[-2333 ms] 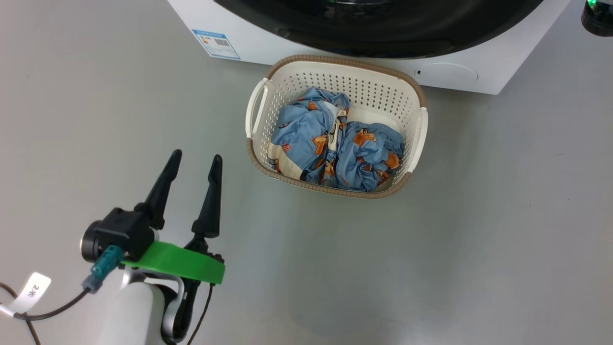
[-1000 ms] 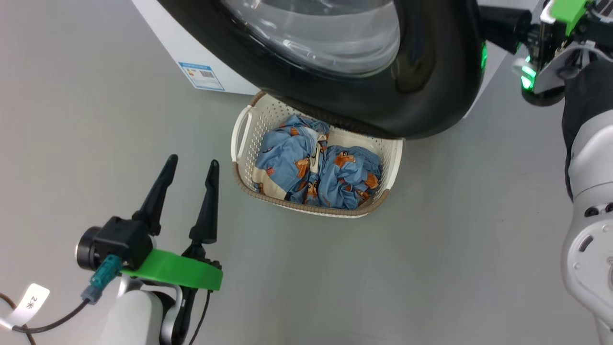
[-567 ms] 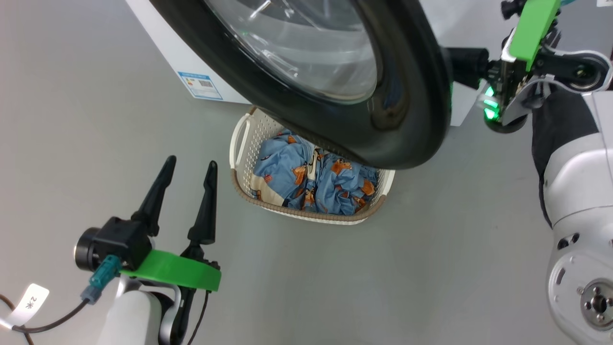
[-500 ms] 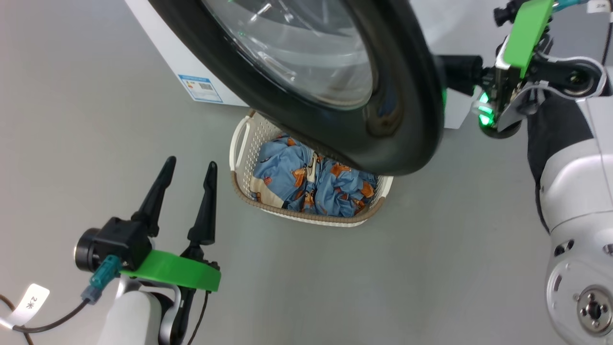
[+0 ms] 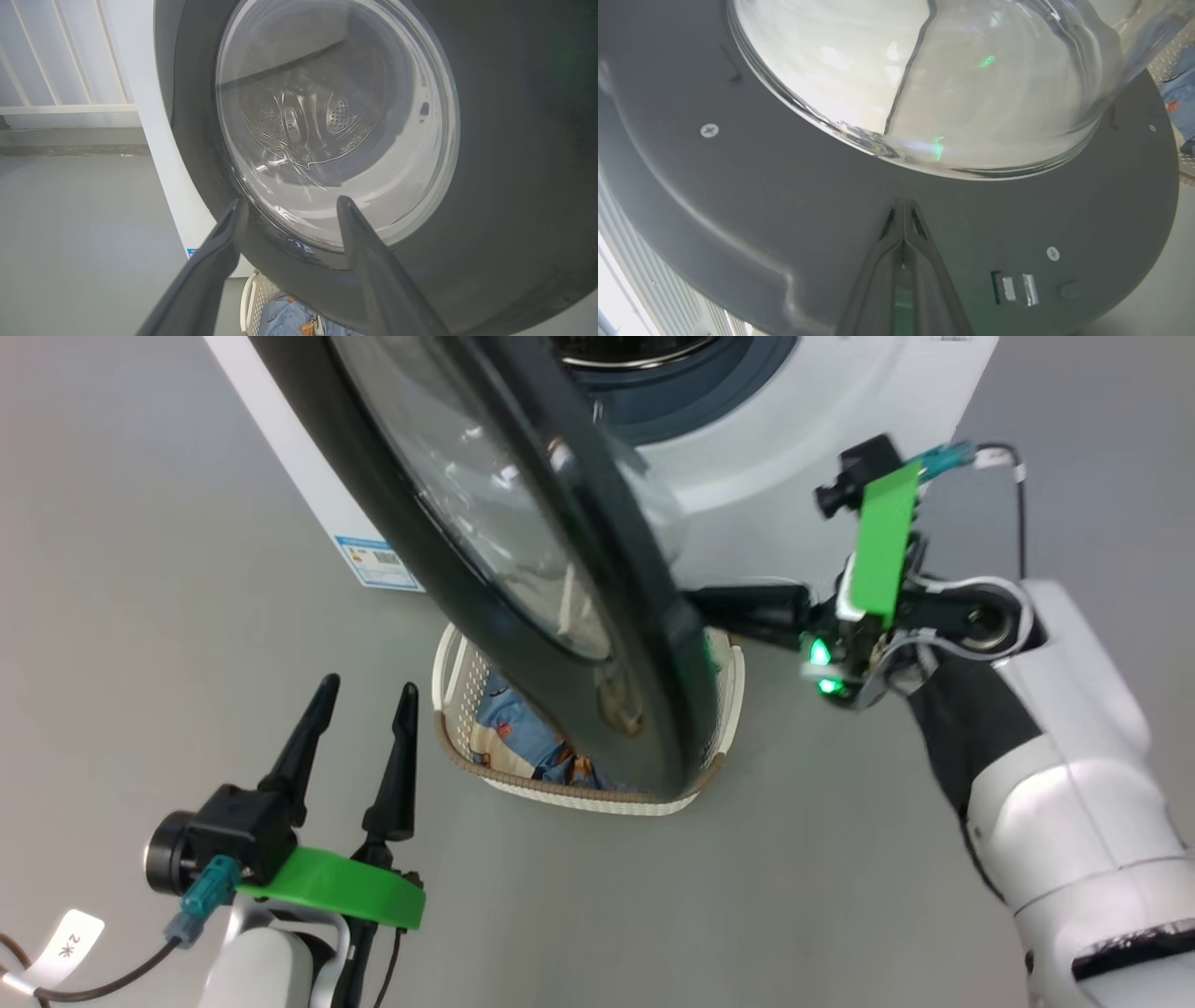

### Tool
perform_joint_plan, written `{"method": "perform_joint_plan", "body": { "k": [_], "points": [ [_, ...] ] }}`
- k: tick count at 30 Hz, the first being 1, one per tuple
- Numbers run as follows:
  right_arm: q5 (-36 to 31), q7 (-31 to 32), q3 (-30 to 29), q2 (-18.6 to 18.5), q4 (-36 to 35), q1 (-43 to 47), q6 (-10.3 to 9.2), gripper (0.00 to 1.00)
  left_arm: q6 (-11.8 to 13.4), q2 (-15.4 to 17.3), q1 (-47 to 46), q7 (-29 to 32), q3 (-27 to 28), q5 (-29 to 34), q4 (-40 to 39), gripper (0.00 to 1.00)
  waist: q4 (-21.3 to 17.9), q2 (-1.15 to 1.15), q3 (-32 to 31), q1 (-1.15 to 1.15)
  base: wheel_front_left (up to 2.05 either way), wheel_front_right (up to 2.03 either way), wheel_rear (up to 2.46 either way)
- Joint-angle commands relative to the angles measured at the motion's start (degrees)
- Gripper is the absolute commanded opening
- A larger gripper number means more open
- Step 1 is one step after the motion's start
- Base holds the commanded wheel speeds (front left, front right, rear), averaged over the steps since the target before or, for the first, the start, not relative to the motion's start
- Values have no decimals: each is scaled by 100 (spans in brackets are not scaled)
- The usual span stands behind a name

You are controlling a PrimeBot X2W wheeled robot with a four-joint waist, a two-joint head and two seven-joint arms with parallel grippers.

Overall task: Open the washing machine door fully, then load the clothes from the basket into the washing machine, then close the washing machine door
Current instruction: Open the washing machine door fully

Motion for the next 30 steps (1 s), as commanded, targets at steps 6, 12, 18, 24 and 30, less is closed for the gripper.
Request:
{"method": "perform_joint_plan", "body": {
  "k": [6,12,18,24,30],
  "points": [
    [917,-625,1315,182,-524,437,9,0,-31,150,115,-36,201,70,-65,100,-31,0,-177,0,0,0,0],
    [1601,-1138,2149,182,-649,493,9,0,-51,150,145,-36,213,86,-36,100,9,0,-225,0,0,0,0],
    [2107,-1481,2739,182,-714,428,9,0,-57,150,146,-36,219,76,-15,100,14,0,-244,0,0,0,0],
    [2552,-1793,3299,182,-743,311,9,0,-54,150,132,-36,249,76,-7,100,-55,0,-253,0,0,0,0],
    [2864,-2109,3607,124,-803,162,9,0,-62,150,120,-36,310,100,-4,100,-163,0,-261,0,0,0,0]
  ]
}}
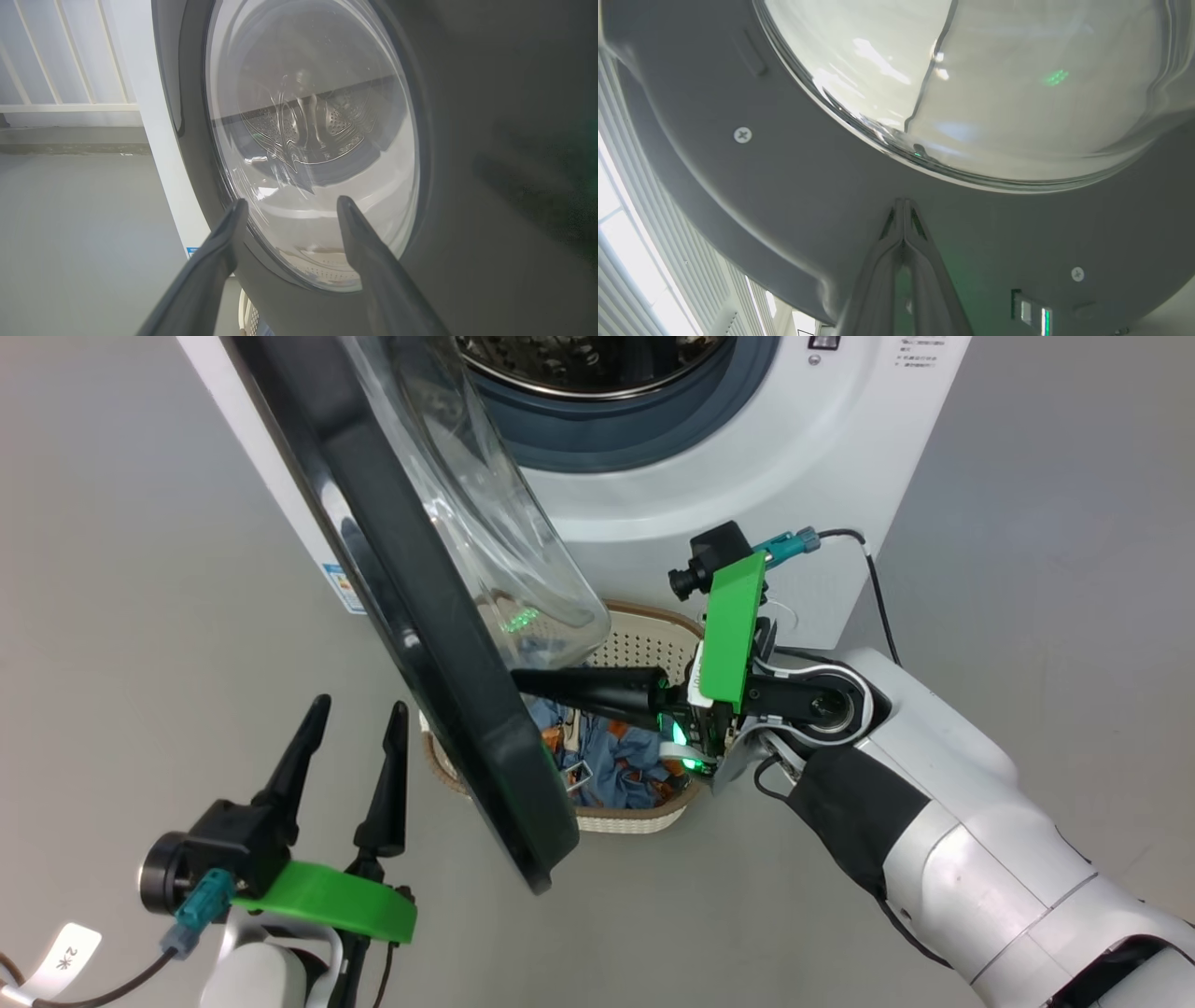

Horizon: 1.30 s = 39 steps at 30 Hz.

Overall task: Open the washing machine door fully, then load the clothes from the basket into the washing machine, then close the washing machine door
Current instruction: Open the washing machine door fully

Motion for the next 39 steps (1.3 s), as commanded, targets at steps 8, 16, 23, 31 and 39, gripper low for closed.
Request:
{"method": "perform_joint_plan", "body": {
  "k": [8,16,23,31,39],
  "points": [
    [-11,-999,69,-325,-795,14,9,0,-4,165,-1,-36,404,143,-56,100,-241,0,-120,0,0,0,0],
    [-700,-2786,-119,-1030,-1576,386,9,0,8,213,104,-36,663,210,-130,100,-510,0,-246,0,0,0,0],
    [-1992,-4479,71,-1464,-1805,706,9,100,31,246,226,-36,880,224,-200,100,-712,0,-328,0,0,0,0],
    [-3529,-5727,-59,-1684,-1776,1117,9,100,53,241,390,-36,984,244,-254,100,-828,0,-481,0,0,0,0],
    [-6181,-5804,-1878,-1227,-2105,2331,9,100,96,231,628,-36,1087,257,-353,100,-940,0,-662,0,0,0,0]
  ]
}}
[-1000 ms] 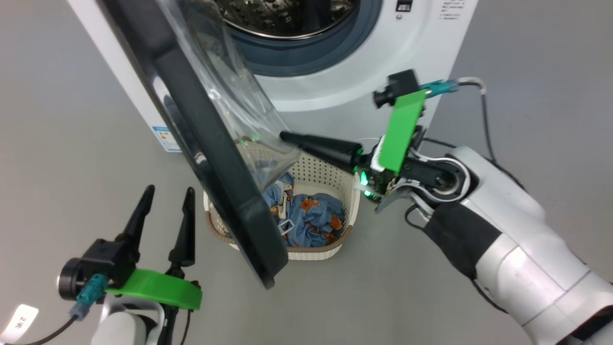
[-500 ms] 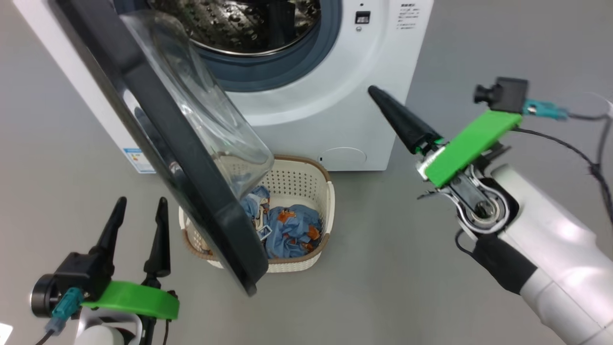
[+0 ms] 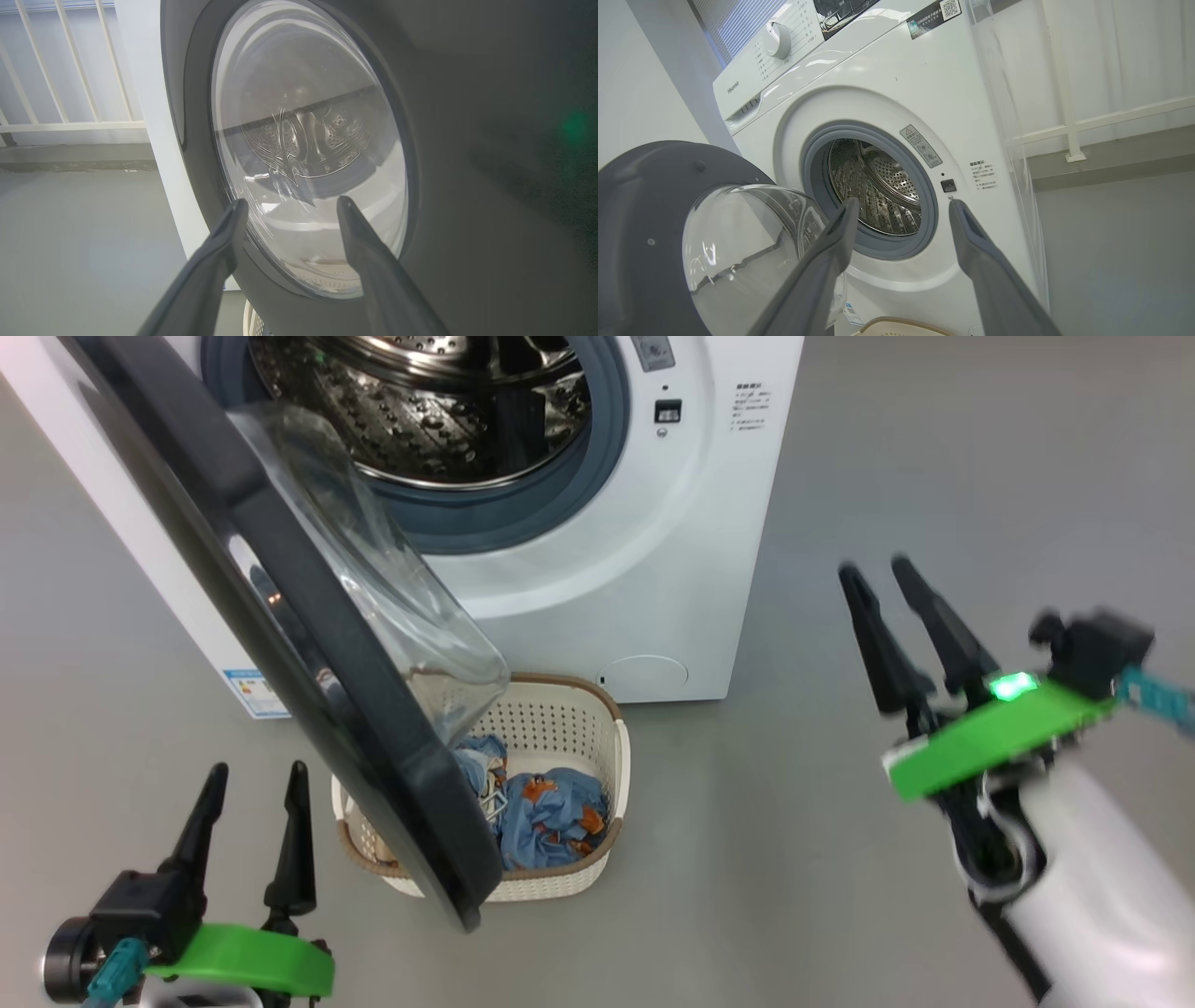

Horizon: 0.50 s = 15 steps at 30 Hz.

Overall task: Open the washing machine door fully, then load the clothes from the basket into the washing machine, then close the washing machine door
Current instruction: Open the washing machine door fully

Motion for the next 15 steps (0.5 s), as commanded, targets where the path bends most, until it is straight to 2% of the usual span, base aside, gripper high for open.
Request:
{"method": "perform_joint_plan", "body": {
  "k": [1,3,6,10,15],
  "points": [
    [-167,-65,-39,116,-205,187,9,100,40,109,-36,-36,197,27,-188,100,-32,0,-42,0,0,0,0],
    [-735,-65,-554,397,-486,679,9,100,50,106,31,-36,211,32,-203,100,-51,0,-100,0,0,0,0],
    [-1407,-65,-999,766,-837,1399,9,100,60,103,125,-36,221,42,-221,100,-75,0,-166,0,0,0,0],
    [-2093,-66,-1301,960,-1147,1969,9,100,76,100,247,-36,252,42,-240,100,-123,0,-247,0,0,0,0],
    [-2621,-66,-1583,1085,-1397,2445,9,100,129,91,416,-36,295,27,-282,100,-147,0,-343,0,0,0,0]
  ]
}}
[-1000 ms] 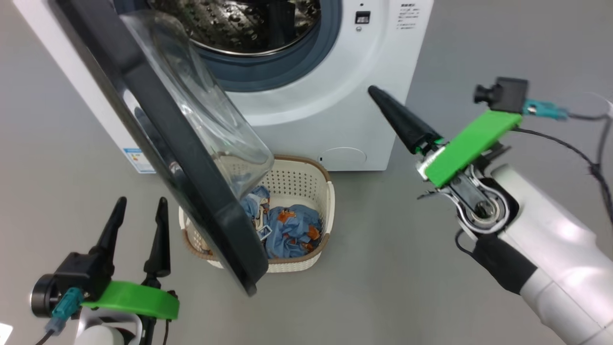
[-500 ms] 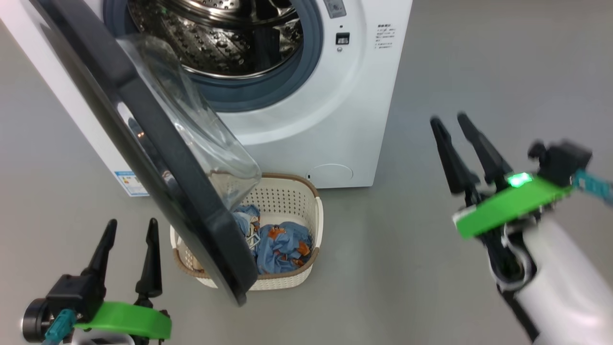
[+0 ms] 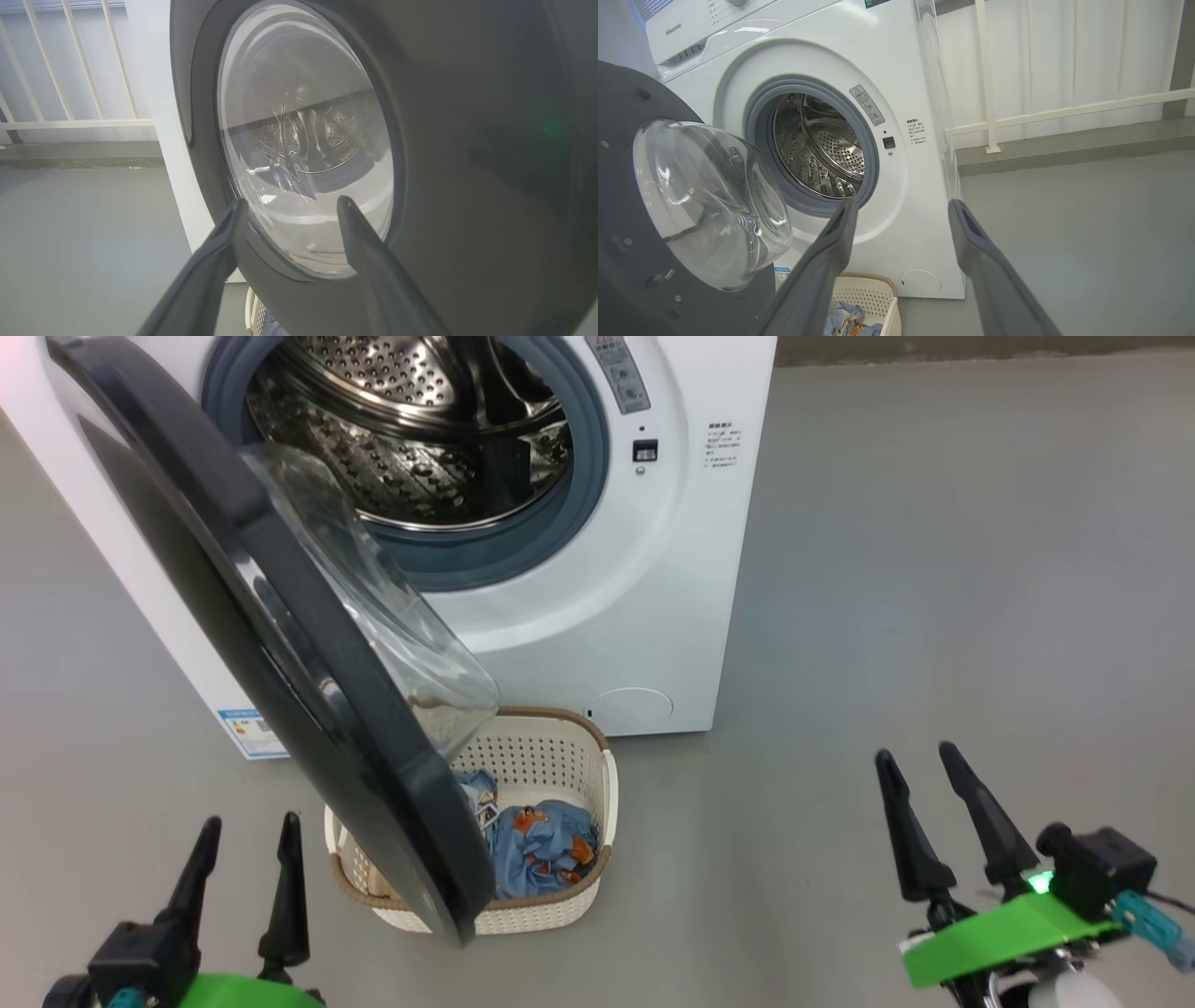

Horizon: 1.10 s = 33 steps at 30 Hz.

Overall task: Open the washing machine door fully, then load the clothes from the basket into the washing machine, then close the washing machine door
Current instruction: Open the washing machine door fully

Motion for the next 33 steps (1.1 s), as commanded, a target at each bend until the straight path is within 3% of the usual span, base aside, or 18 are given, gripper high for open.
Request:
{"method": "perform_joint_plan", "body": {
  "k": [1,14,33],
  "points": [
    [-123,-42,8,71,-219,91,9,100,71,90,-3,-36,221,25,-180,100,-13,0,-49,0,0,0,0],
    [-1034,-42,-417,248,-324,647,9,100,234,64,354,-36,177,0,-345,100,6,0,-137,0,0,0,0],
    [-1194,-42,-515,372,-294,687,9,100,334,62,344,-36,109,-18,-300,100,25,0,-51,0,0,0,0]
  ]
}}
